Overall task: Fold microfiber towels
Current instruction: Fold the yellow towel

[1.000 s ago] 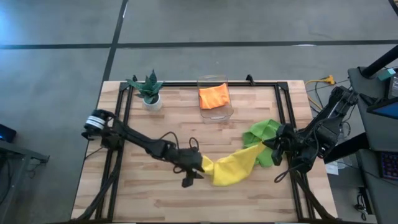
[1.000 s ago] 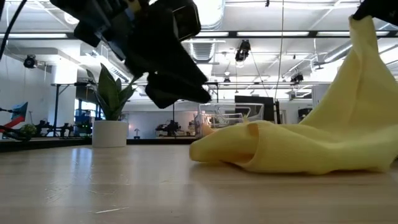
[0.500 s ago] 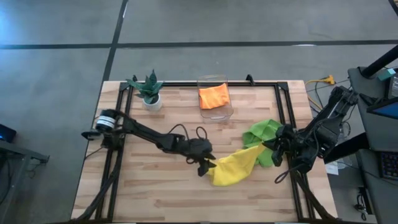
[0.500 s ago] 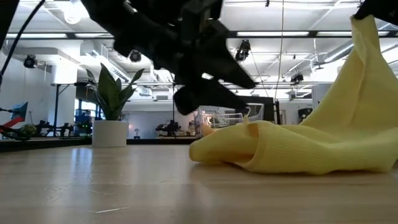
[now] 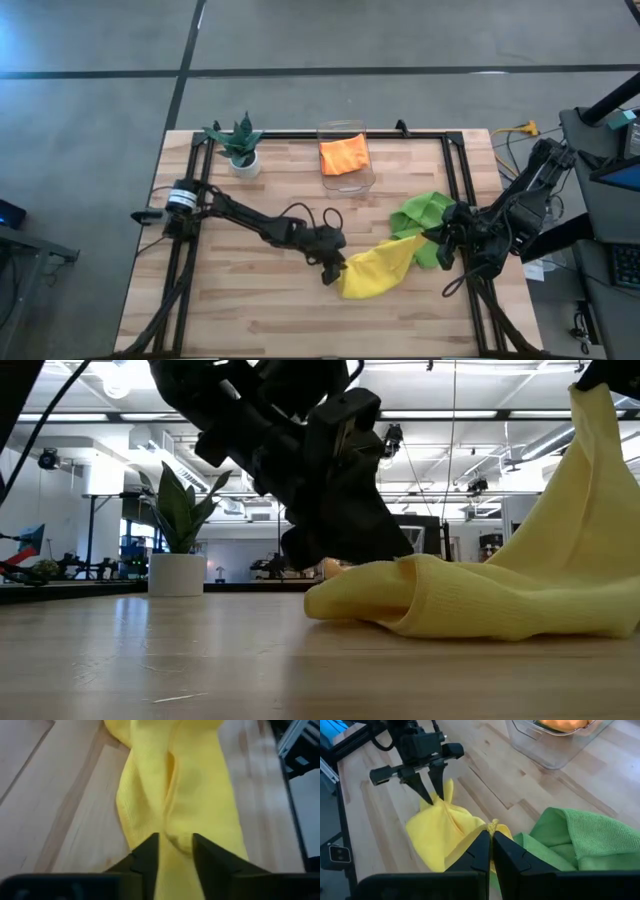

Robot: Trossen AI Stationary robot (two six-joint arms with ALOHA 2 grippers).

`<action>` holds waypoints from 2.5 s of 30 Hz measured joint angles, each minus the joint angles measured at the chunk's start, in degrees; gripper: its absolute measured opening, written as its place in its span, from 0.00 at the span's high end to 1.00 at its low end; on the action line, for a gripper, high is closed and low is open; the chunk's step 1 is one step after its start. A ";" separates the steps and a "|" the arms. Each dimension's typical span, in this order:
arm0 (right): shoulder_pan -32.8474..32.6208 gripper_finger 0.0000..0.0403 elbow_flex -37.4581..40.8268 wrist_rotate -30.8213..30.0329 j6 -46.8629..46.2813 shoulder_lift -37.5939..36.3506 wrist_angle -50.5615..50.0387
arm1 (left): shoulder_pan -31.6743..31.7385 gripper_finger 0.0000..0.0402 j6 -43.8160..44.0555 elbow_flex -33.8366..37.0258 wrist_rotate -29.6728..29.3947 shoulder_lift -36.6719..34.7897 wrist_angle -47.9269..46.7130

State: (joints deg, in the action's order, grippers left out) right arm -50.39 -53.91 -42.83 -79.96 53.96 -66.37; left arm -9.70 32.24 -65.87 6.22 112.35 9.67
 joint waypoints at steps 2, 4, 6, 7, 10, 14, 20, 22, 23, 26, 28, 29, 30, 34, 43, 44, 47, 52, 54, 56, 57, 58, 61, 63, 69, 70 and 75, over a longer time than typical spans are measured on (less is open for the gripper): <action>0.00 0.97 0.00 -0.01 0.00 0.02 0.04 | 0.01 0.86 -0.04 0.00 0.39 -0.04 0.35; 0.00 0.97 0.00 -0.02 0.02 0.00 0.11 | 0.01 0.95 -0.54 0.04 0.40 -0.04 0.39; 0.00 0.97 0.00 -0.02 0.01 0.00 0.14 | 0.01 0.98 -1.13 0.08 0.26 -0.10 0.61; 0.00 0.97 0.00 -0.02 0.01 0.00 0.15 | 0.01 0.98 -1.18 0.09 -0.31 -0.24 0.67; 0.00 0.97 0.00 -0.02 0.02 0.15 0.20 | -0.02 1.00 -1.39 0.11 -2.41 -1.28 0.17; 0.00 0.97 0.02 -0.03 0.02 0.24 0.26 | -0.36 1.00 -3.72 0.15 -7.99 -5.72 -2.27; 0.02 0.97 0.04 -0.92 -0.59 0.24 -0.39 | -1.06 1.00 -10.54 0.61 -18.16 -17.94 -12.08; 0.01 0.97 0.07 -2.39 -1.98 0.24 -0.64 | -1.62 1.00 -12.68 1.05 -20.83 -23.19 -15.62; 0.01 0.97 0.07 -3.11 -2.49 0.24 -0.64 | -2.01 1.00 -13.63 1.48 -22.10 -25.83 -16.83; 0.00 0.97 -0.04 -3.80 -3.81 0.43 -0.35 | -4.02 1.00 -15.07 3.72 -25.14 -34.07 -19.88; 0.00 0.97 -0.07 -3.94 -4.52 1.02 1.18 | -5.93 1.00 -15.05 5.29 -26.82 -39.20 -21.85; 0.00 0.97 -0.07 -4.06 -4.63 1.42 2.47 | -7.12 1.00 -14.99 6.08 -27.84 -41.65 -23.22; -0.08 0.97 -0.07 -4.45 -4.58 1.86 4.23 | -8.38 1.00 -14.66 6.88 -28.83 -43.96 -23.98; -0.75 0.97 -0.07 -5.70 2.12 4.21 18.45 | -15.01 1.00 -11.50 8.85 -31.68 -51.30 -27.27; -5.52 0.97 -12.82 -4.10 15.20 15.66 40.18 | -34.99 1.00 3.82 6.95 -32.28 -54.64 -25.65; -6.28 0.97 -15.64 -3.44 14.60 17.23 39.52 | -37.30 1.00 4.69 6.36 -32.55 -54.23 -24.30; -8.73 0.97 -23.78 -3.28 10.30 22.22 36.30 | -43.76 1.00 5.00 5.24 -37.03 -53.12 -19.82; -11.07 0.97 -33.00 -3.28 -5.95 29.66 22.83 | -48.70 1.00 8.90 6.01 -44.35 -52.86 -17.90; -11.26 0.97 -33.37 -3.21 -12.76 32.02 17.92 | -48.72 1.00 11.94 8.44 -44.31 -52.71 -18.76; -11.21 0.97 -32.49 -3.24 -18.50 33.81 14.81 | -48.67 1.00 14.15 11.81 -44.31 -52.51 -18.56; -11.10 0.97 -31.57 -3.29 -20.77 34.30 14.11 | -48.67 1.00 15.36 14.14 -44.52 -52.75 -17.72; -11.02 0.97 -30.30 -3.46 -22.52 34.50 14.11 | -48.67 1.00 16.30 16.39 -45.50 -53.08 -16.60; -10.18 0.97 -25.18 -3.68 -26.97 33.86 14.33 | -48.45 1.00 16.96 23.80 -50.09 -55.33 -10.63; -8.97 0.97 -21.11 -3.60 -29.49 32.44 14.47 | -48.11 1.00 17.24 28.77 -52.84 -57.75 -7.33; -1.81 0.97 -9.64 2.92 -26.45 26.50 15.90 | -44.28 1.00 21.66 40.50 -55.15 -64.39 -6.68; -0.28 0.97 -7.54 3.46 -25.09 25.49 16.83 | -43.31 1.00 22.36 42.14 -55.17 -65.00 -6.69; 8.51 0.97 3.25 7.66 -16.31 20.92 27.07 | -38.00 1.00 24.47 48.03 -55.16 -64.82 -6.77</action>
State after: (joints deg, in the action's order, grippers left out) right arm -41.88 -50.66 -35.16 -96.28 74.88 -39.30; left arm -47.70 56.71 -17.84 -48.94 47.52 2.91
